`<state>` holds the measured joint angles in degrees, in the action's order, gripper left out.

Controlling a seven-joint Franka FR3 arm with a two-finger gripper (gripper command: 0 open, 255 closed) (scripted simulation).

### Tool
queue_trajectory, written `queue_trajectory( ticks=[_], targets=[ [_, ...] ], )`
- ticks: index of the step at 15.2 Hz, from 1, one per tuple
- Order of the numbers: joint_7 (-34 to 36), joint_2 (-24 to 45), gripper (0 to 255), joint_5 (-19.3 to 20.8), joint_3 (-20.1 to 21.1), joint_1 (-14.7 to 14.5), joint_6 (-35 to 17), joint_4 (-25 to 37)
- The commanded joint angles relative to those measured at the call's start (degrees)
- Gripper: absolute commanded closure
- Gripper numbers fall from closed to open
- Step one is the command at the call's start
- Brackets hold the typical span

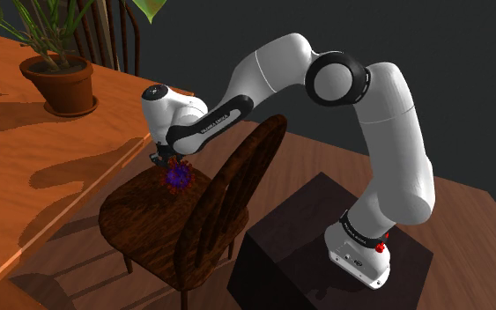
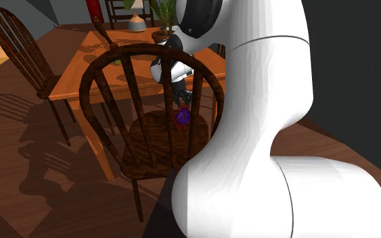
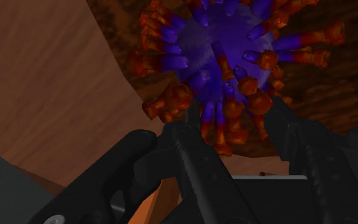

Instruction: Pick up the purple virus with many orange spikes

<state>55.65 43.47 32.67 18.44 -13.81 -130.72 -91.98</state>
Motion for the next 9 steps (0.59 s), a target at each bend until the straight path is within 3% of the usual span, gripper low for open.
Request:
queue_trajectory(
  ticks=[1, 9],
  targets=[
    [0.02, 0.26, 255, -0.03, -0.02, -0.04, 0.04, -0.16],
    [-0.59, -1.45, 255, -0.71, 0.54, 0.37, 1.28, -0.57]
  ],
)
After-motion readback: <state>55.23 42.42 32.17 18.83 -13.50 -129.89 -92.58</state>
